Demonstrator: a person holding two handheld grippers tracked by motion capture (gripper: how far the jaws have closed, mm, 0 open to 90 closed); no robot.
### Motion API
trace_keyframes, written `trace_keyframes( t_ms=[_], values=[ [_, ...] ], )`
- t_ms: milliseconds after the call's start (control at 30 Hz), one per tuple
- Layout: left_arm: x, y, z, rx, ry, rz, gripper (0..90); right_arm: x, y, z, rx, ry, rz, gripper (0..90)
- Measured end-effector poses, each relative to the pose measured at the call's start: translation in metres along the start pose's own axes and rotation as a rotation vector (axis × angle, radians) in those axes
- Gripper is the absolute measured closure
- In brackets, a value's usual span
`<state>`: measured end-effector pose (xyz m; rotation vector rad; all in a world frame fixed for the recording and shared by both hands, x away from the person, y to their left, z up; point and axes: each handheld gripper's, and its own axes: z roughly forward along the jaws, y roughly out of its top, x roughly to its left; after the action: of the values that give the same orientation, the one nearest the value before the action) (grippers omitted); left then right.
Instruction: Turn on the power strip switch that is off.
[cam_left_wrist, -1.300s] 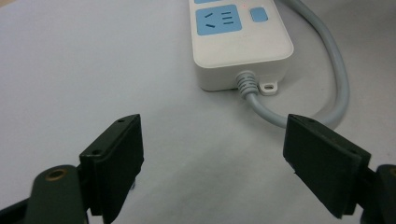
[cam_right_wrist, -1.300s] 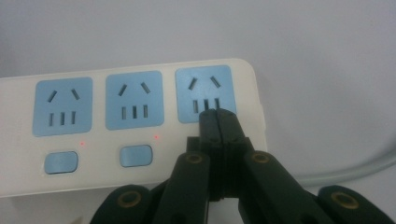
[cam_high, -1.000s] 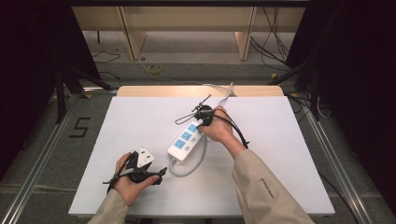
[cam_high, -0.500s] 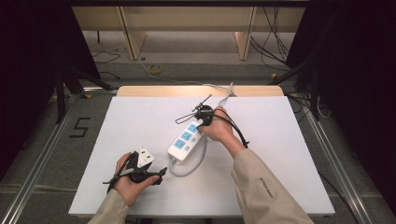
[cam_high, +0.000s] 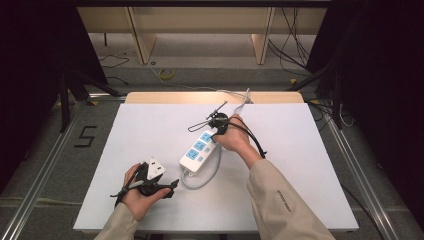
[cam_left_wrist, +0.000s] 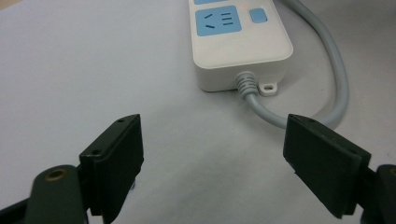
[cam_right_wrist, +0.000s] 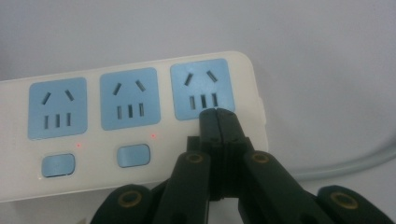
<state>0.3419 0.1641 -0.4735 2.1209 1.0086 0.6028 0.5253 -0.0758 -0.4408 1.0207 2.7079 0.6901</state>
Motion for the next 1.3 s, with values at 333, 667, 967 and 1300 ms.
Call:
trace_keyframes(
  t_ms=[333, 667, 967, 1300],
  values=[
    [0.000, 0.000, 0.000, 0.000, 0.000, 0.002, 19.9, 0.000, -0.001, 0.000, -0.001, 0.003, 0.011, 90.0],
    [0.001, -0.001, 0.001, 0.003, -0.001, 0.001, 19.9, 0.001, -0.003, 0.000, -0.010, -0.009, -0.031, 90.0],
    [0.001, -0.001, 0.002, 0.006, -0.001, 0.003, 19.7, -0.003, -0.006, -0.011, -0.051, 0.002, -0.011, 90.0],
    [0.000, -0.001, 0.002, 0.003, 0.001, -0.001, 19.8, -0.004, -0.017, -0.019, -0.069, 0.011, -0.026, 82.9]
  ],
)
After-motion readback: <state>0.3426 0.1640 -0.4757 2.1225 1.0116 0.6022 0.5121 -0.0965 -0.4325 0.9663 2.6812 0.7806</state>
